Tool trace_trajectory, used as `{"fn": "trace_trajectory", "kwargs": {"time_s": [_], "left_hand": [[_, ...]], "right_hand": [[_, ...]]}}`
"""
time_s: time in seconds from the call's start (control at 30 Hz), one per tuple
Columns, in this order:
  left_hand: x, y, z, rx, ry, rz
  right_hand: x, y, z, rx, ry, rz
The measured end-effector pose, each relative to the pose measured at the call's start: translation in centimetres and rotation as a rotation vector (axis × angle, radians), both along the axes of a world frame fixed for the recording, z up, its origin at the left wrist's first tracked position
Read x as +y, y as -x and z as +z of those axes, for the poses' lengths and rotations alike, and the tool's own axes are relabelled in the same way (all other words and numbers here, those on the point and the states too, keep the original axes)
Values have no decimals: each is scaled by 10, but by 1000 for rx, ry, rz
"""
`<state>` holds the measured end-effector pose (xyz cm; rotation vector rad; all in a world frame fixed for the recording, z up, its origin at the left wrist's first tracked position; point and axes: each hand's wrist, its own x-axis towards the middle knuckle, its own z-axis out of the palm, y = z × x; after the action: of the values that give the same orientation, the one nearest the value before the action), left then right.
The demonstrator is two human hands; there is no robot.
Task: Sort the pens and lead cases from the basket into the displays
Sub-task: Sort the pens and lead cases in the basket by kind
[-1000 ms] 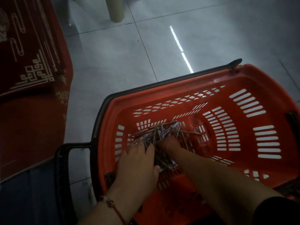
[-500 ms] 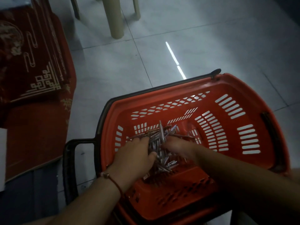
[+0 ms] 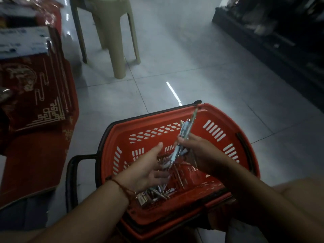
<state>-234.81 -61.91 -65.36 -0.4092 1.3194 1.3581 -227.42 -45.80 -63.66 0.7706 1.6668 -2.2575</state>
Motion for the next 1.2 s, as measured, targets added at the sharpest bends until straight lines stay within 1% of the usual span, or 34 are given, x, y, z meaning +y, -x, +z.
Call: {"fn": "trace_trajectory", "kwargs": {"time_s": [0.1, 0.17, 0.2, 0.27, 0.33, 0.43, 0.53, 0.6, 0.67, 0.73, 0.77, 0.87, 0.93, 1.07, 1.2], "left_hand": [[7, -4, 14, -95, -123, 202], [9, 0, 23, -134, -223, 296], [11, 0, 27, -137, -259, 314], [17, -2, 38, -85, -307, 272], [24, -10, 51, 10, -316, 203], [28, -21, 63, 145, -310, 215], [23, -26, 57, 268, -262, 297], [19, -31, 51, 327, -208, 302], [16, -36, 54, 434, -171, 197], [16, -43, 58, 612, -112, 12], [16, -46, 59, 682, -83, -44], [17, -47, 50, 783, -9, -74], [19, -46, 41, 786, 42, -149], [24, -44, 27, 775, 63, -266], [27, -36, 20, 718, 39, -271]], "right_hand": [[-11, -20, 15, 46, 29, -28], [-19, -31, 19, 84, 80, -50], [-23, -35, 20, 106, 128, -70], [-30, -40, 25, 141, 222, -93], [-34, -45, 32, 164, 234, -95], [-33, -50, 47, 132, 132, -75], [-33, -53, 58, 98, -124, 10], [-36, -53, 59, 43, -257, 44], [-40, -54, 54, -15, -337, 63], [-45, -54, 48, -35, -399, 57], [-48, -55, 45, -28, -421, 51], [-52, -56, 34, 17, -394, 54], [-50, -57, 27, 13, -354, 43], [-40, -61, 23, -46, -285, 21], [-25, -59, 9, -115, -231, 15]]}}
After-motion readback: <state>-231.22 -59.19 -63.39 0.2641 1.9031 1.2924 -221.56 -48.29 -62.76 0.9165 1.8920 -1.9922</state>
